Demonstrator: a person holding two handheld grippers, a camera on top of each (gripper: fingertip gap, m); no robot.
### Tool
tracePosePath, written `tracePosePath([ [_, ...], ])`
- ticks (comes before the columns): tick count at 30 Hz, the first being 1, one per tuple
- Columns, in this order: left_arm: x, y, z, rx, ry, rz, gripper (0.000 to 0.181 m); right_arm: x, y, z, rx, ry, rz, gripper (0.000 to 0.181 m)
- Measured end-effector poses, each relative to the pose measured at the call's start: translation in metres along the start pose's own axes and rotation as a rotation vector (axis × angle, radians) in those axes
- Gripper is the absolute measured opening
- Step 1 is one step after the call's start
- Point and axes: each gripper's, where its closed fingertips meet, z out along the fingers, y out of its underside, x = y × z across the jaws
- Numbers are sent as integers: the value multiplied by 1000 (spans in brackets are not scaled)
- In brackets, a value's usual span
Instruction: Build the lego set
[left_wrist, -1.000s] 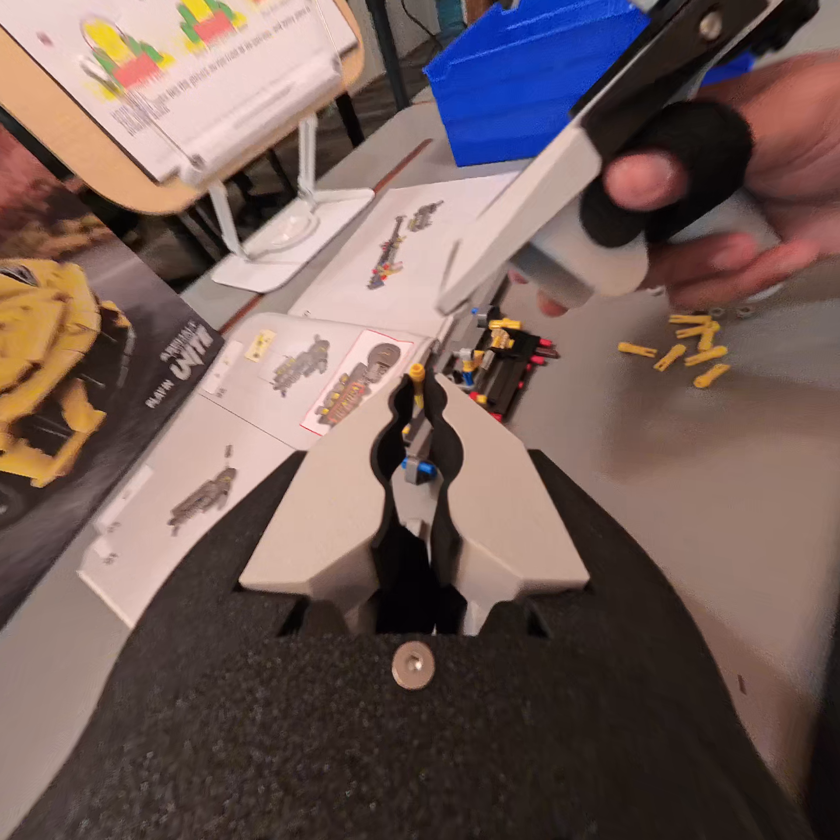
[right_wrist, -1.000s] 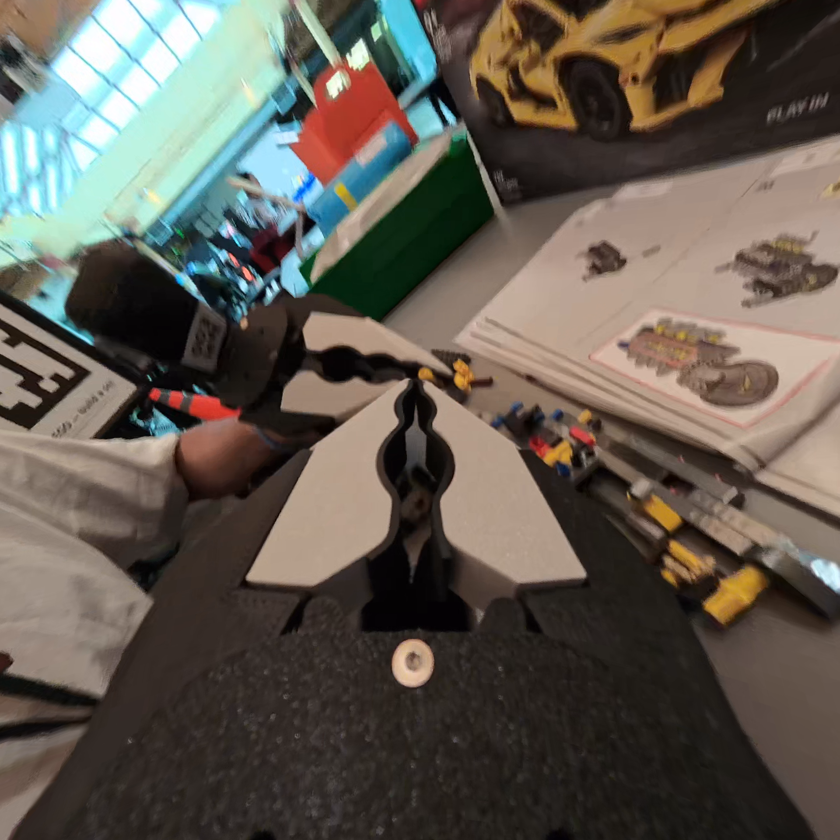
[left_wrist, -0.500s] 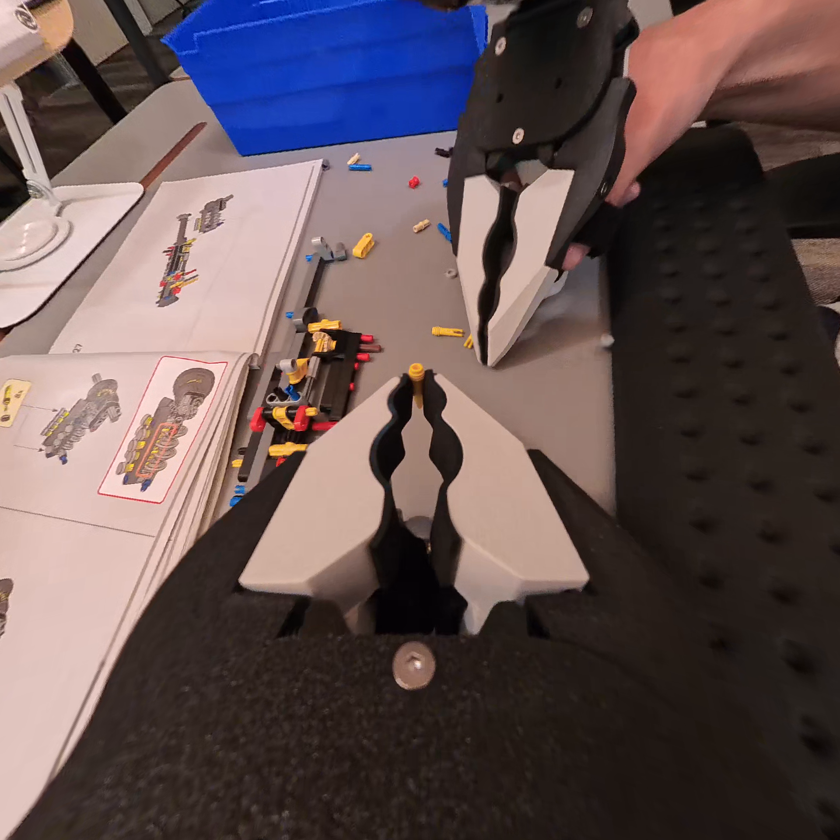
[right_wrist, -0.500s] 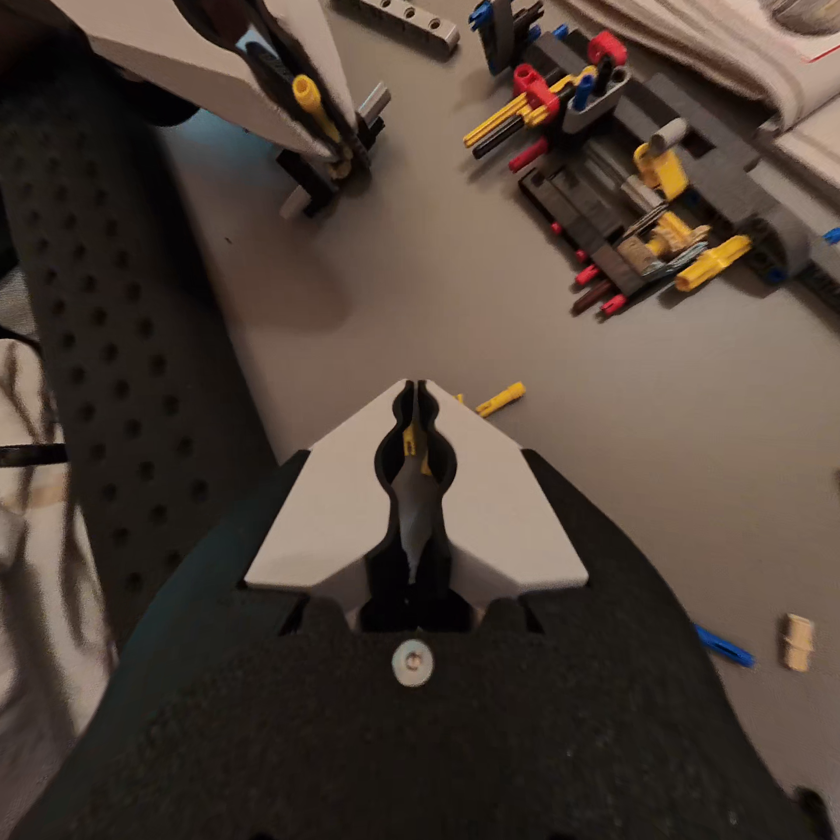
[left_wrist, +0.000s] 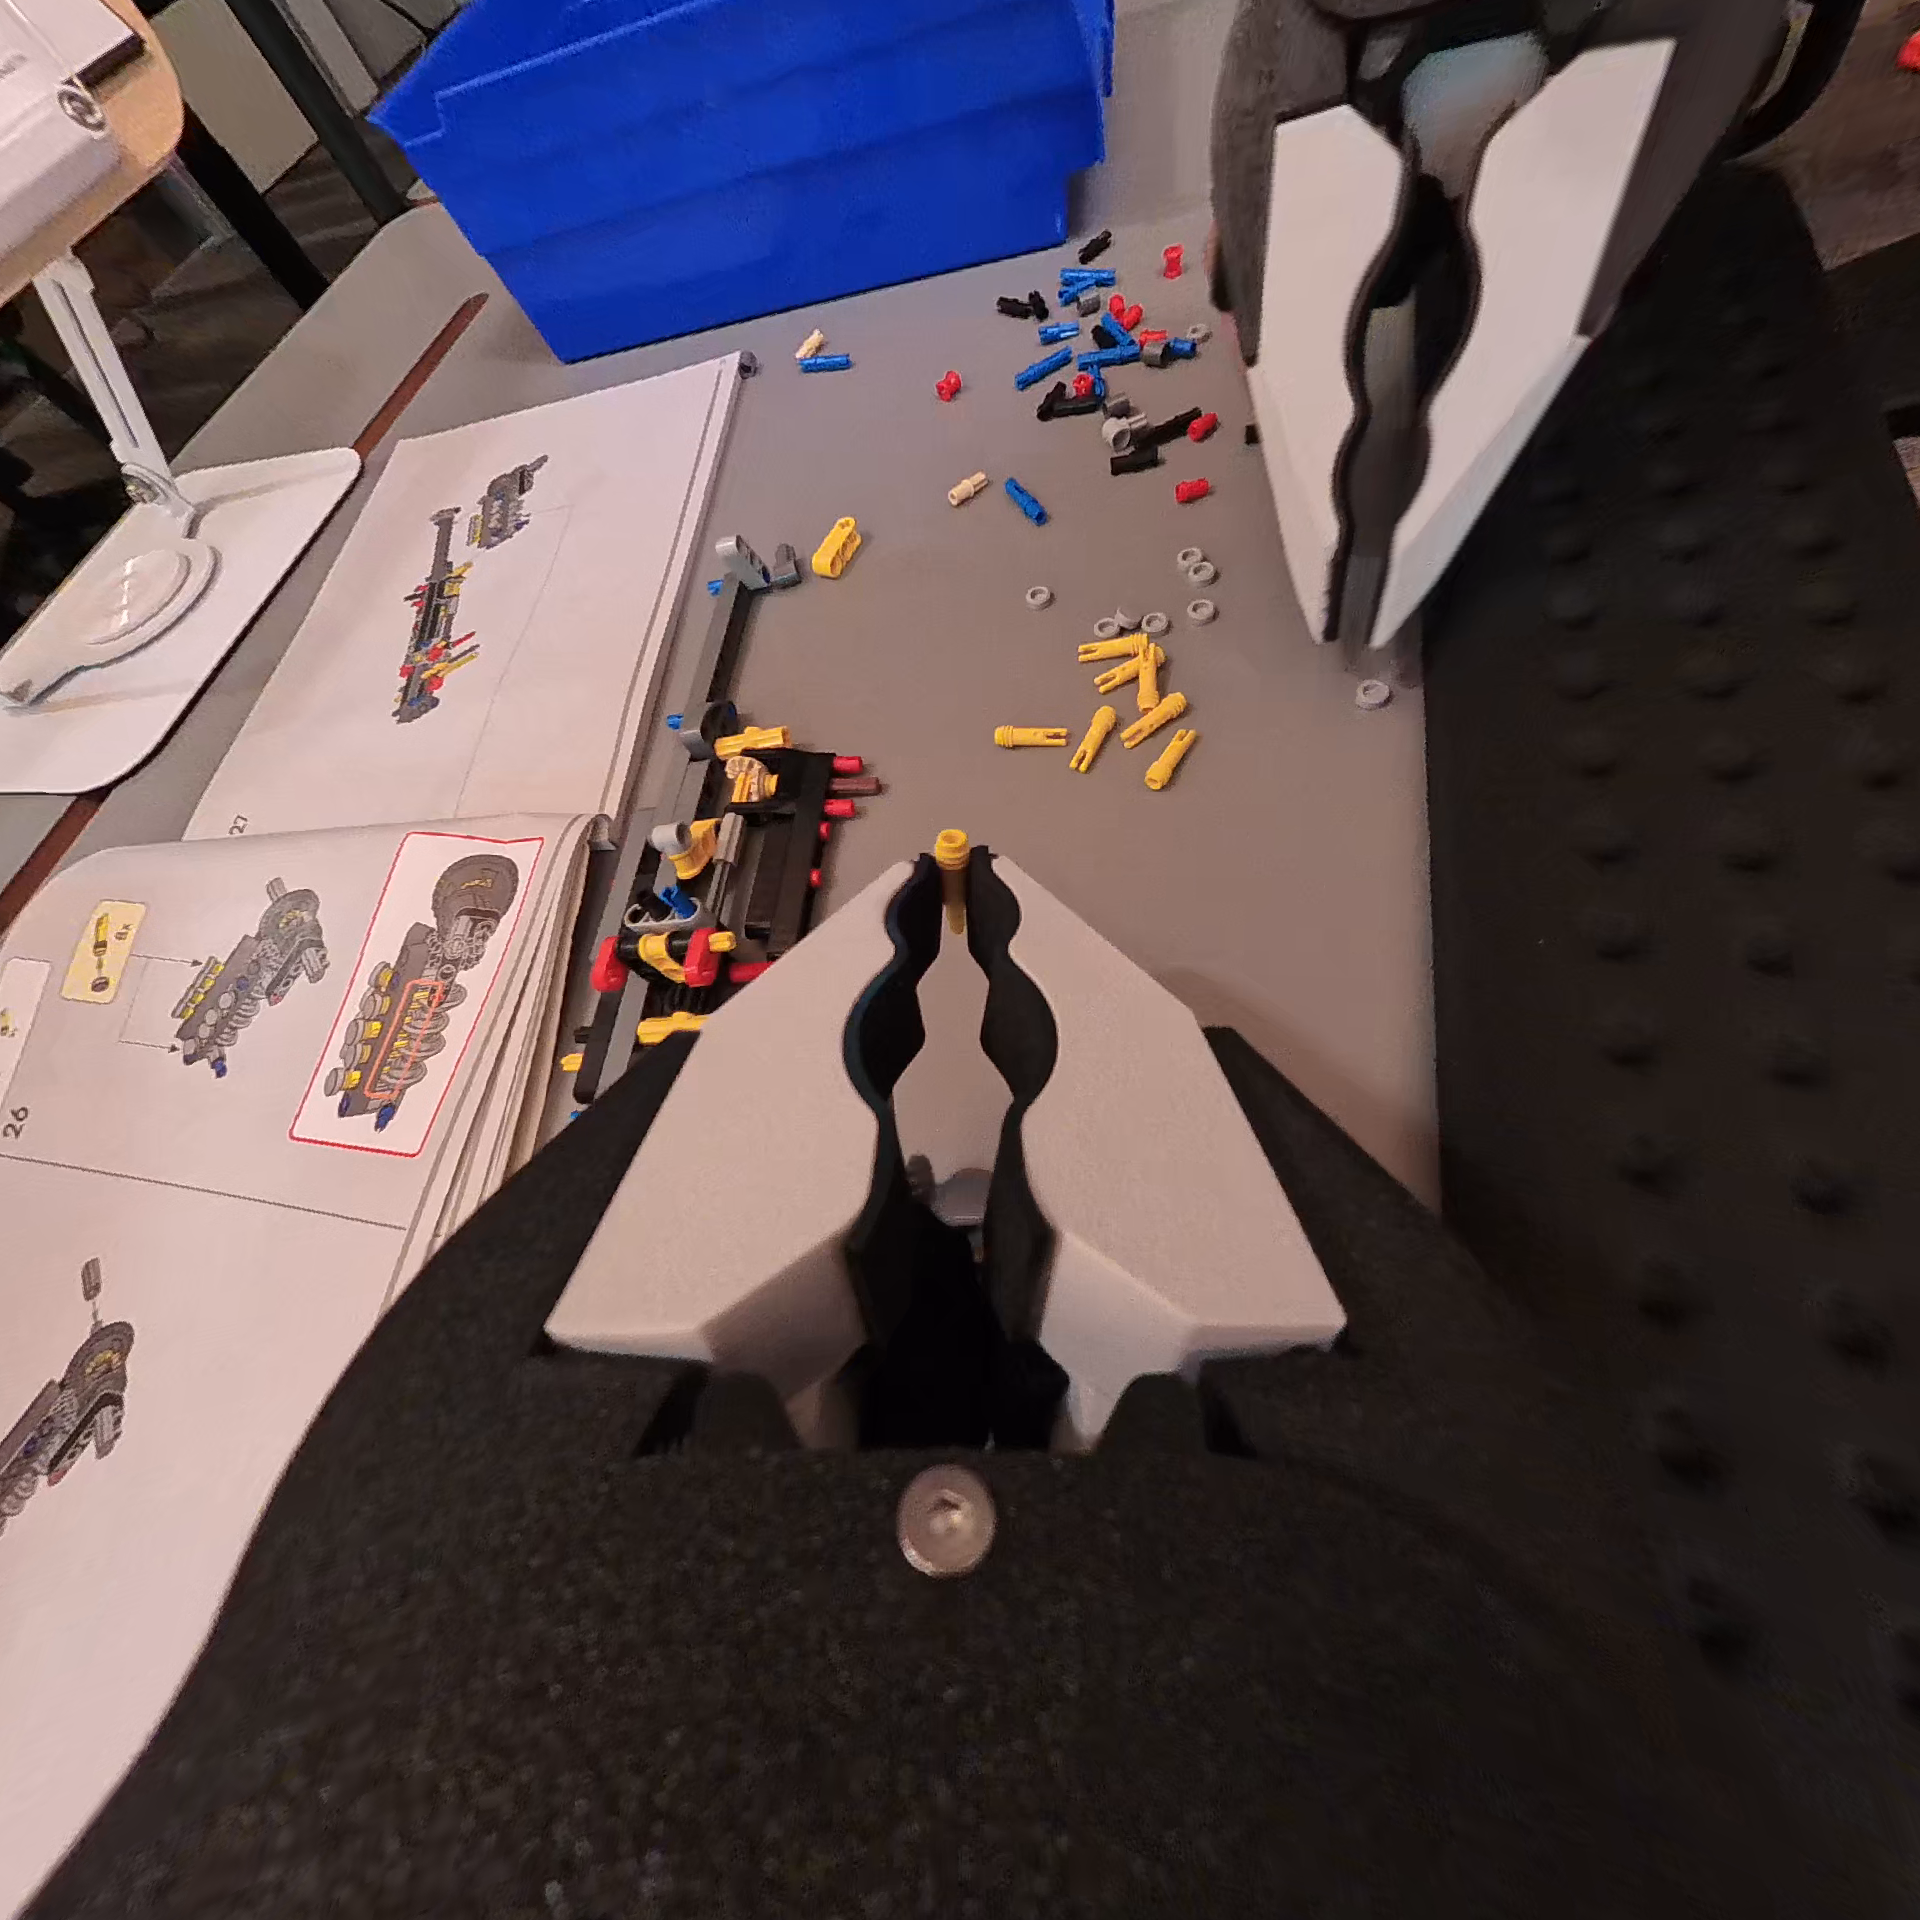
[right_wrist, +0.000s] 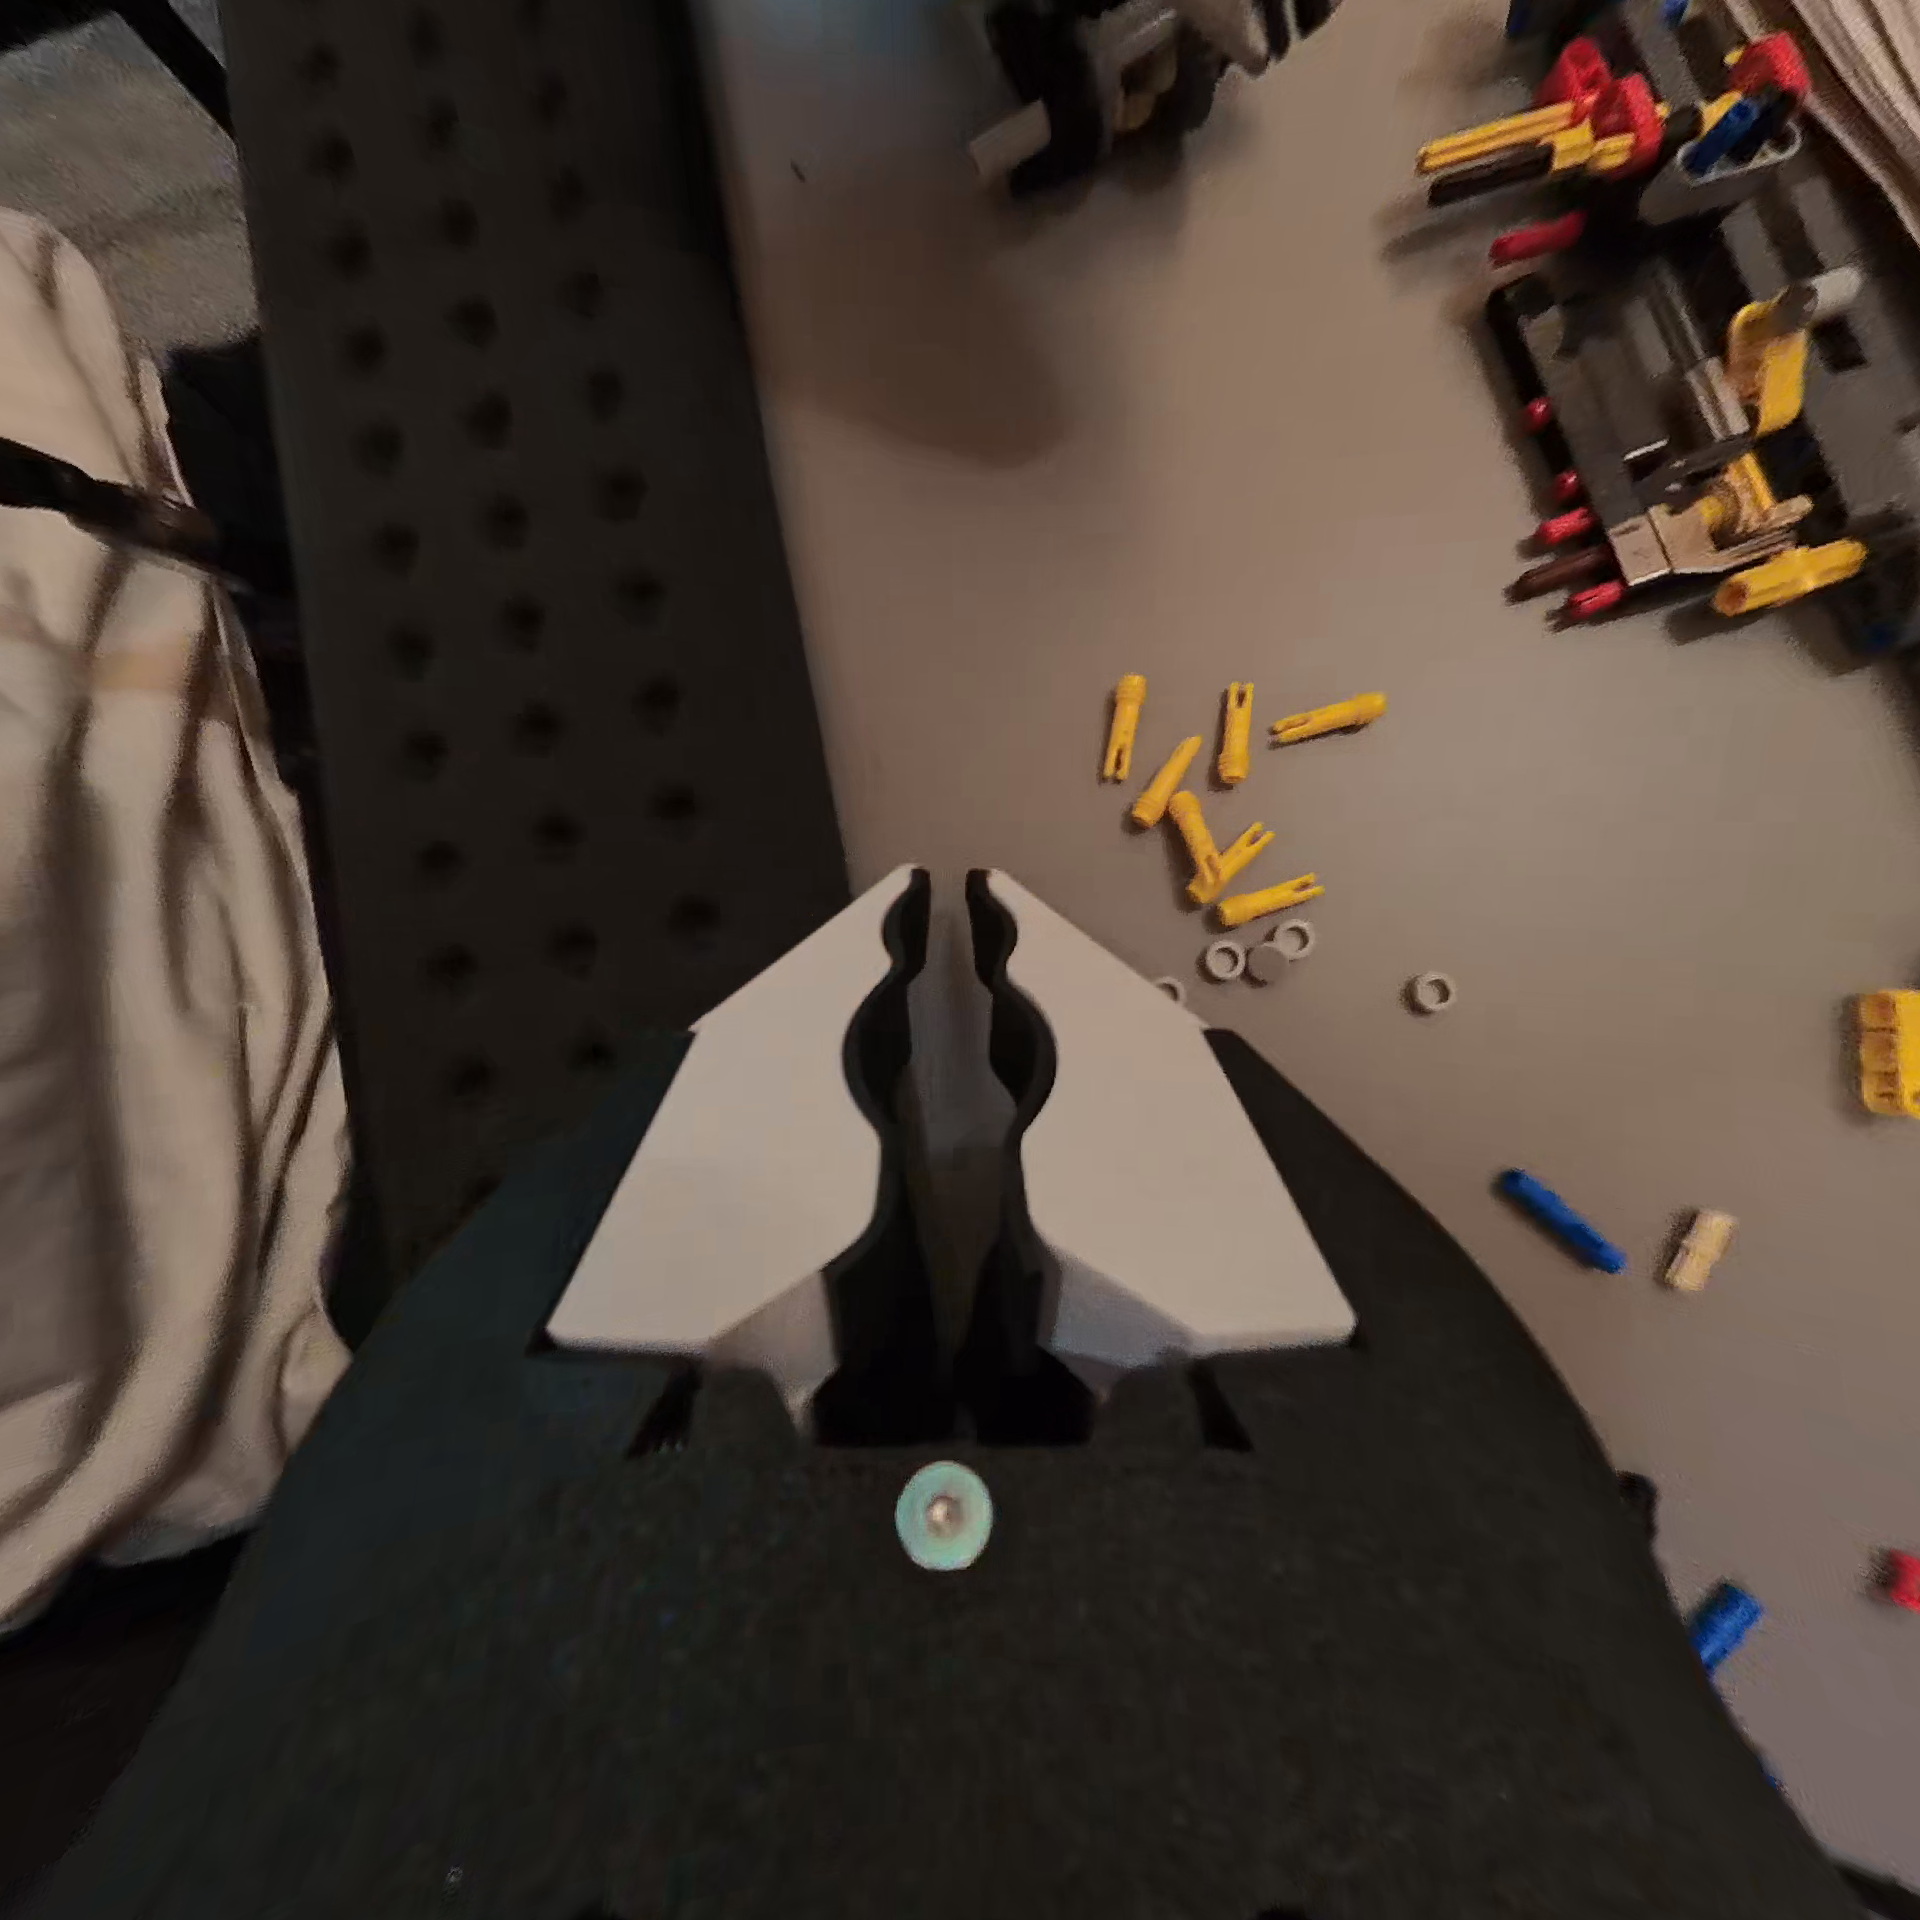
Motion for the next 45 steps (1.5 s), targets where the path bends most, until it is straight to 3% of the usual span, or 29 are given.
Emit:
tracePosePath([
  [3, 1, 2, 1, -7, -4, 10, 3, -8, 7, 5, -52, -151, -27, 13],
  [5, -1, 3, 1, -14, -12, 12, 3, -13, 5, 7, -49, -223, -75, 8],
  [14, -3, 5, 1, -17, -17, 11, 3, -9, 5, 13, -90, -227, -281, 8],
  [20, 15, 1, 5, 0, 63, 29, 3, 7, -6, 15, -12, -86, -259, 7],
  [25, 30, -5, 11, -45, 71, 110, 4, 34, -39, 9, 194, 50, -31, 7],
  [29, 33, 0, 12, -213, -4, 269, 3, 50, -50, 8, 311, 178, 69, 7],
  [31, 59, 16, 12, -360, 129, 277, 3, 59, -53, 4, 385, 257, 101, 7],
  [34, 82, 24, 14, -459, 247, 275, 3, 67, -53, -6, 418, 341, 105, 7],
  [36, 83, 27, 20, -500, 250, 276, 3, 67, -59, -17, 490, 379, 85, 7],
  [42, 77, 25, 36, -540, 202, 94, 4, 61, -69, -44, 636, 385, 76, 7],
  [45, 69, 10, 38, -461, 157, -73, 18, 56, -75, -57, 675, 492, -47, 7],
])
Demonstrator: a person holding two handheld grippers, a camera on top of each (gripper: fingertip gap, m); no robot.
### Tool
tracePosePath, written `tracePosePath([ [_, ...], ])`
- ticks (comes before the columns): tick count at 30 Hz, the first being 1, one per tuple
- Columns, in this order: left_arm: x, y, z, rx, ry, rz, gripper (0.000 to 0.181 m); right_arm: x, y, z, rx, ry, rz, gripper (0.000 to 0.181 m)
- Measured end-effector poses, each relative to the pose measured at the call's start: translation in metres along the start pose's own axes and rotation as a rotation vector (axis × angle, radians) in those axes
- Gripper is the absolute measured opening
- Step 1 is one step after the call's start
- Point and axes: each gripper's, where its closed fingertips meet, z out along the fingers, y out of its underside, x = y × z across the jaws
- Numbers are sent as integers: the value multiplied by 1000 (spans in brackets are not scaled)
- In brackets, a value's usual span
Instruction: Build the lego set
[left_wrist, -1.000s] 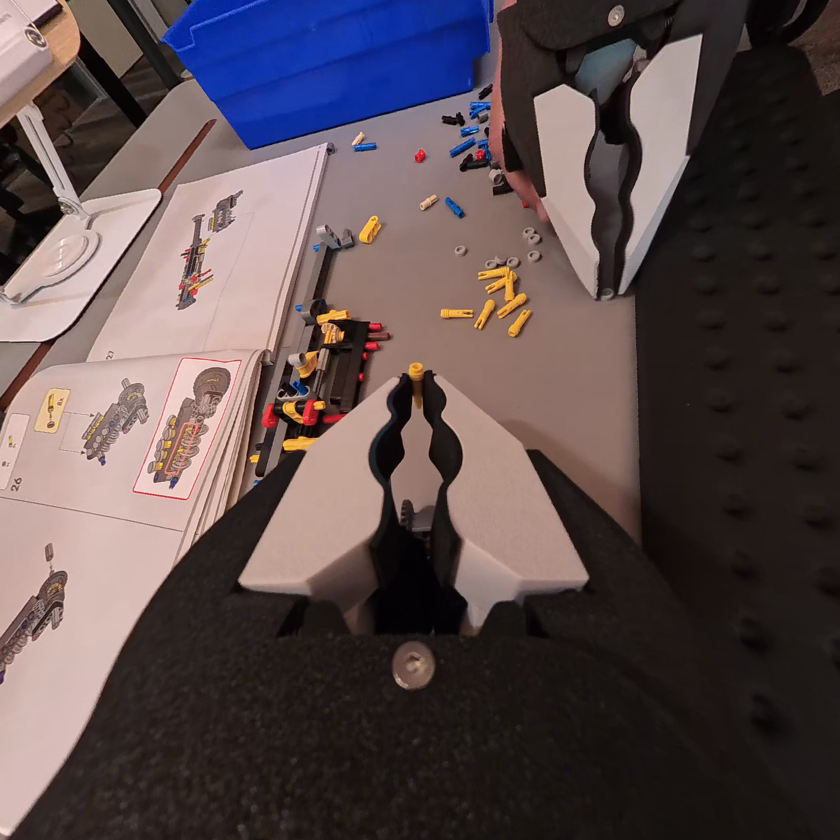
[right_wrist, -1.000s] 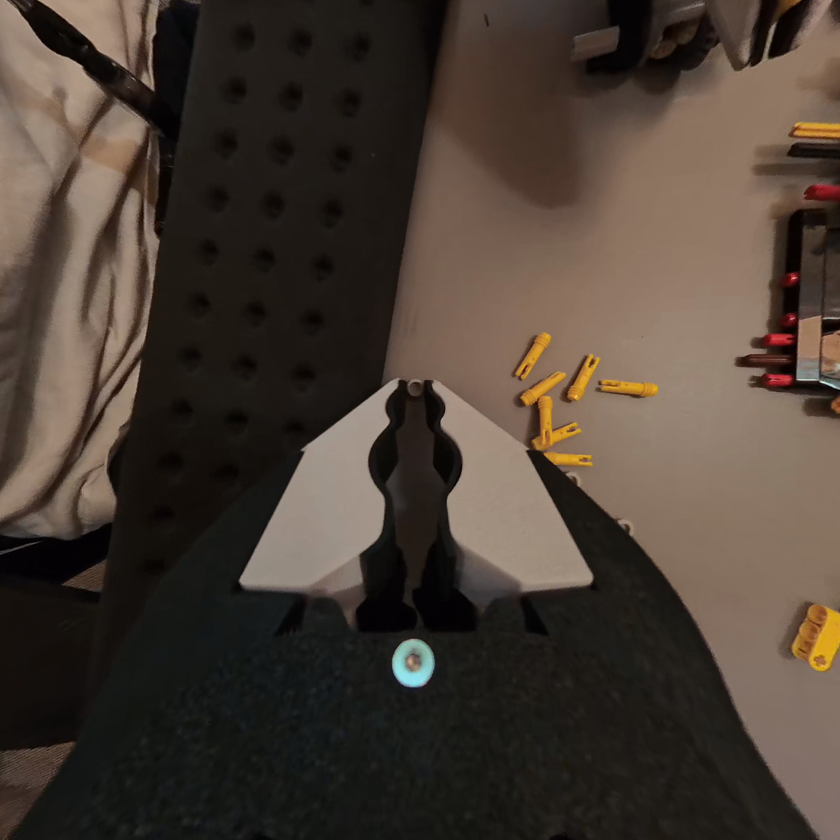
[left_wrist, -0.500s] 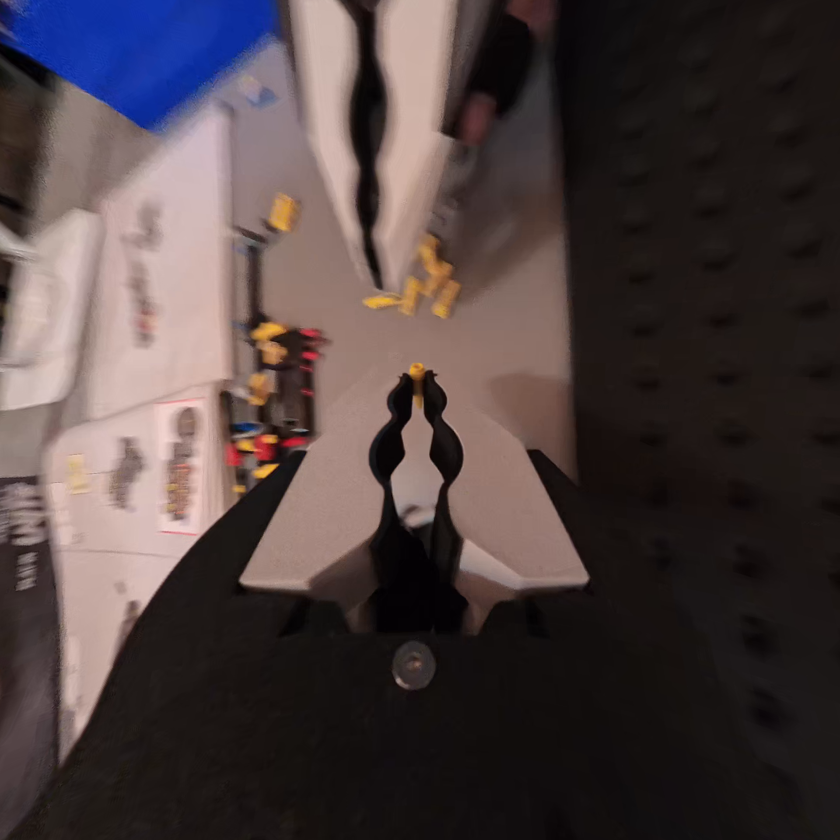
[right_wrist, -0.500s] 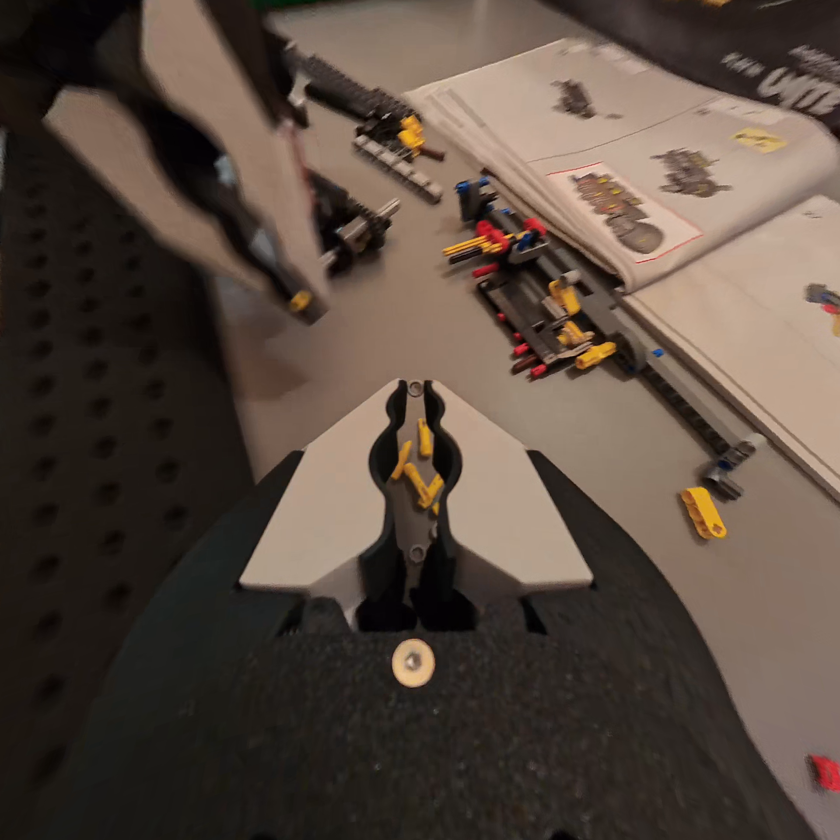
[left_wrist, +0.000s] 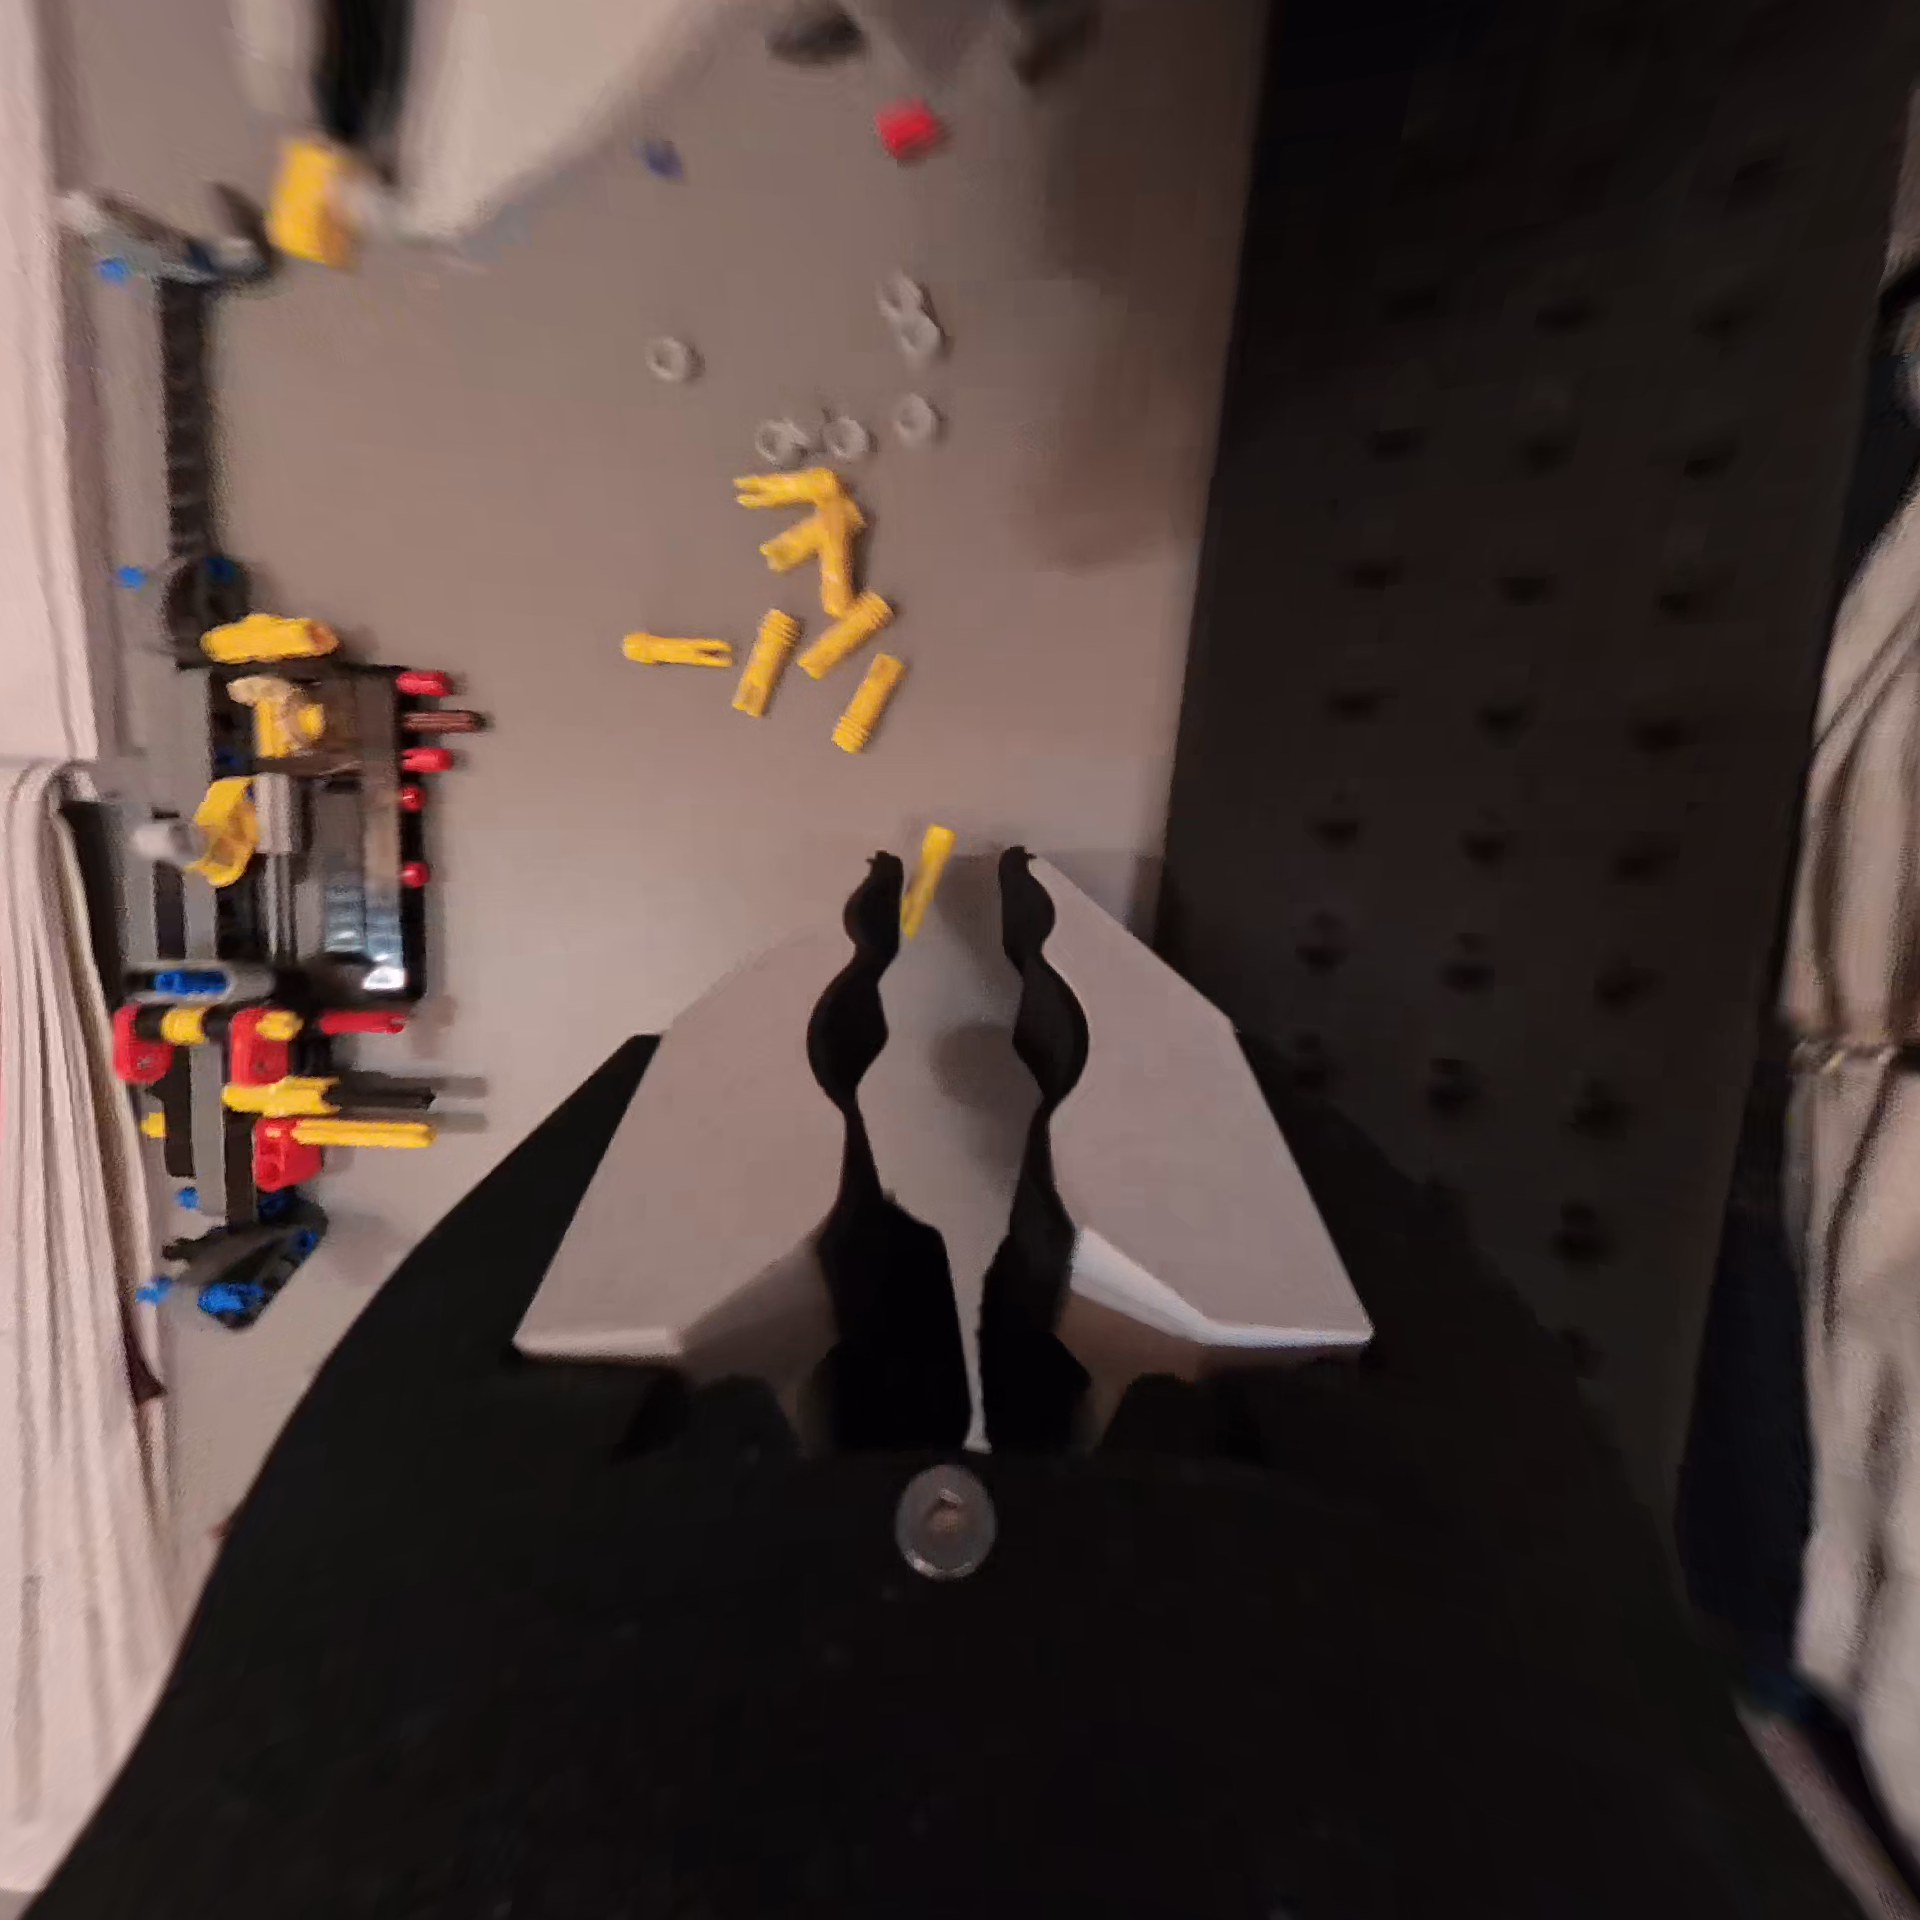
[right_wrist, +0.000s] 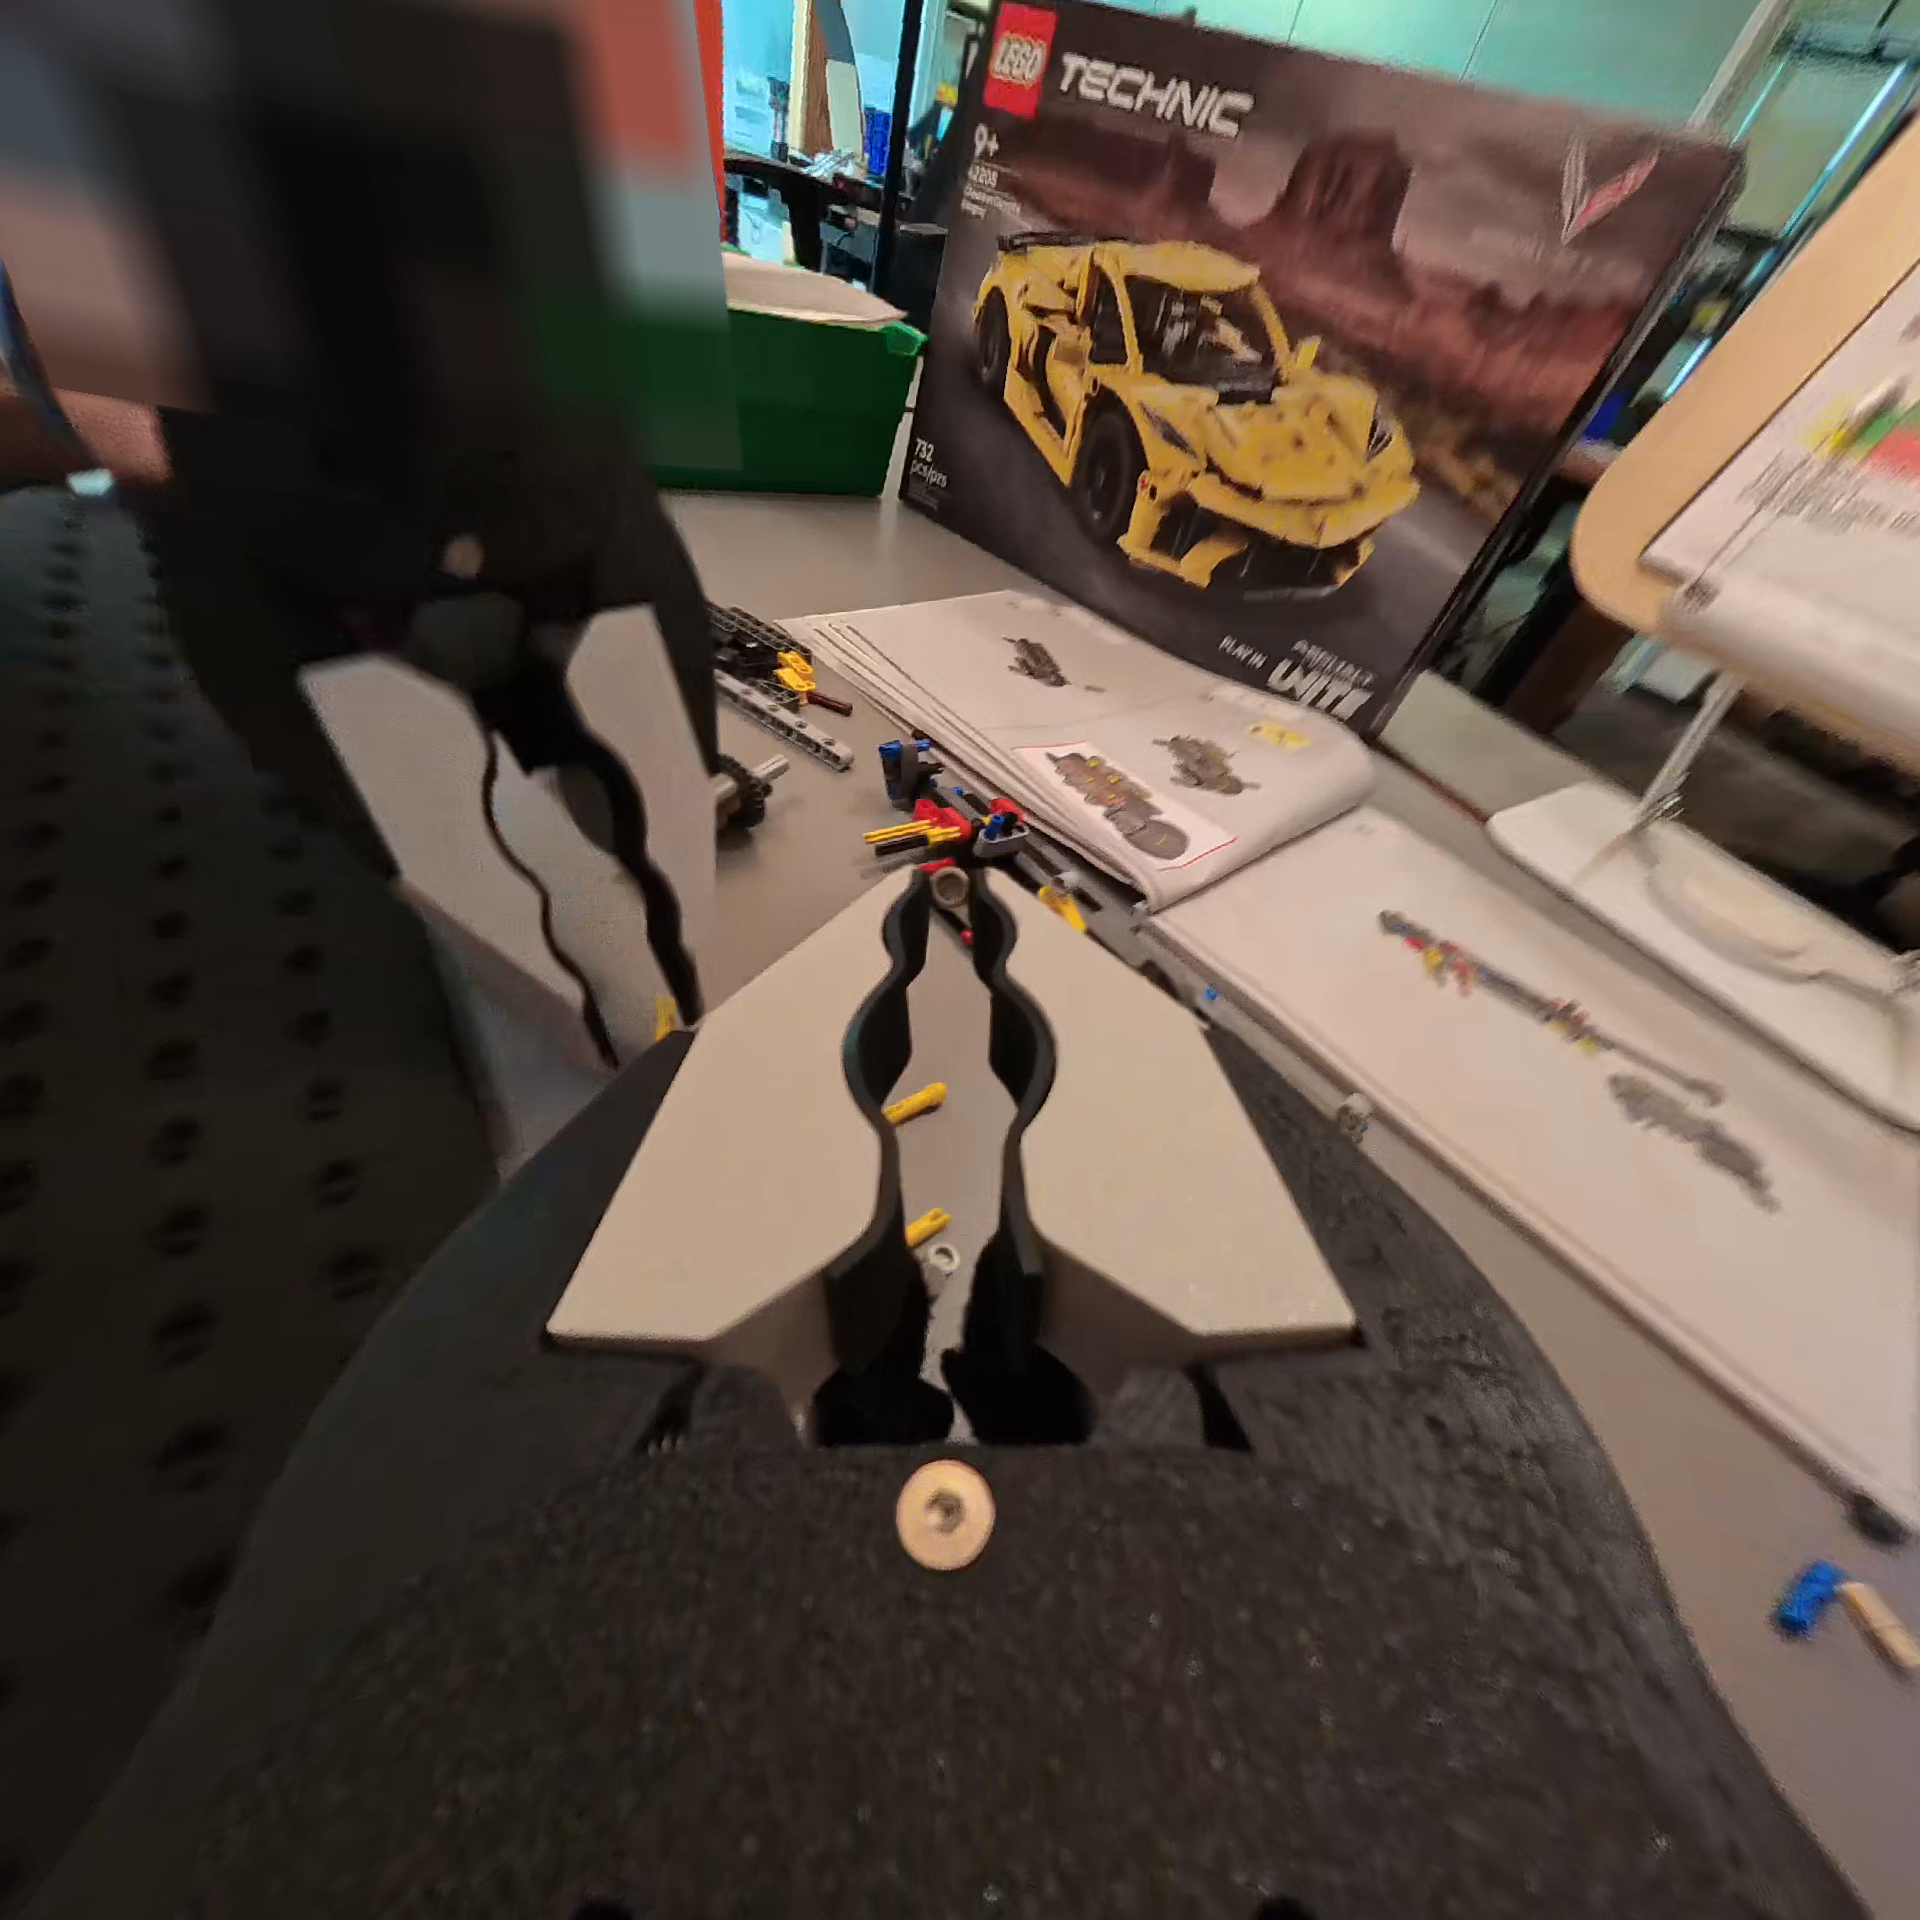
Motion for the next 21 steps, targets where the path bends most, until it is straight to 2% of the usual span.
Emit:
tracePosePath([
  [2, -7, -18, -13, 112, 43, -146, 24, -5, -1, 1, -3, 37, -98, 7],
  [5, -24, -51, -42, 345, 126, -355, 22, -12, -6, 1, 19, 70, -218, 7],
  [7, -32, -62, -54, 438, 197, -452, 21, -16, -7, 2, 16, 85, -274, 6],
  [12, -25, -70, -52, 468, 314, -479, 18, -23, -6, 4, 10, 82, -335, 7],
  [17, -20, -70, -52, 488, 371, -472, 3, -27, -8, 3, 22, 79, -367, 6],
  [21, -11, -70, -59, 501, 461, -462, 4, -35, -15, -1, 65, 49, -393, 6],
])
